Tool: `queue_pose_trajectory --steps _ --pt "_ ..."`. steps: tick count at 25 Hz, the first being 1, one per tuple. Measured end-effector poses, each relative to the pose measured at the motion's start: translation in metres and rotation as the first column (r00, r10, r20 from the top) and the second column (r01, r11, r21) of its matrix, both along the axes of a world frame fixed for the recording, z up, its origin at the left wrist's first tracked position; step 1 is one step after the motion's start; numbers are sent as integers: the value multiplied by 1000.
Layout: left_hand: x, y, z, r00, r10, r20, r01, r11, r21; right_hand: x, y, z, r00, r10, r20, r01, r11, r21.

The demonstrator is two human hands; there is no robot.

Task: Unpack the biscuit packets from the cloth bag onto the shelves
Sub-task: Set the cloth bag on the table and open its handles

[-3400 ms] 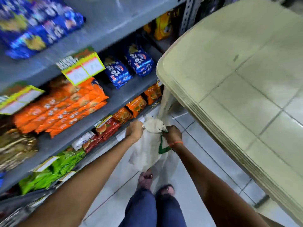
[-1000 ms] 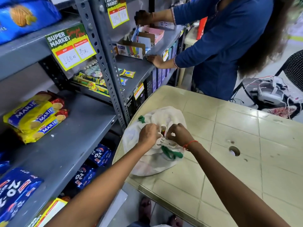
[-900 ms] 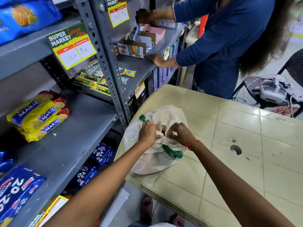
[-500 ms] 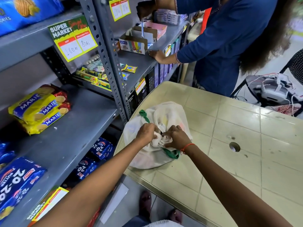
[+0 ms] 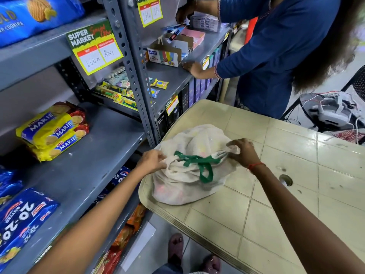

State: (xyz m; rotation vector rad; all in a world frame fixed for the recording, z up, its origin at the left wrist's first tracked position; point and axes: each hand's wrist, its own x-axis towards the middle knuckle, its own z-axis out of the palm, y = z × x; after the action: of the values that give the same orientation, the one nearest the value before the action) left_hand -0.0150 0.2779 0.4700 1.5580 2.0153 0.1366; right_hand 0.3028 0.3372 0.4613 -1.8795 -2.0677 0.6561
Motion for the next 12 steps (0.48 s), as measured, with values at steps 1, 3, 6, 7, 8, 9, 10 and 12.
queue_pose_trajectory --steps 1,3,6,7,8,9,10,12 --pt "13 6 3 999 -34 4 34 999 37 -14 -5 -2 998 66 -2 -66 997 -36" --pt "42 14 6 991 -131 -3 131 989 65 -41 -15 -11 970 216 114 -207 974 -88" --pt "66 15 -2 944 -290 -159 290 957 -22 -53 -20 -26 898 305 316 -294 952 -83" --pt "65 15 -4 956 -248 -153 252 968 3 -50 -19 -28 890 311 334 -305 950 -71" --pt "61 16 -4 981 -164 -102 170 984 55 -46 -18 -29 890 318 326 -320 946 -50" --pt "54 17 -2 997 -60 -39 65 990 122 -41 -17 -28 908 304 287 -314 949 -9" --pt "46 17 1 999 48 13 -50 981 189 -35 -14 -27 954 230 193 -246 967 65" --pt "21 15 3 966 245 78 -257 925 280 -18 -2 -19 986 -107 -126 126 980 154"
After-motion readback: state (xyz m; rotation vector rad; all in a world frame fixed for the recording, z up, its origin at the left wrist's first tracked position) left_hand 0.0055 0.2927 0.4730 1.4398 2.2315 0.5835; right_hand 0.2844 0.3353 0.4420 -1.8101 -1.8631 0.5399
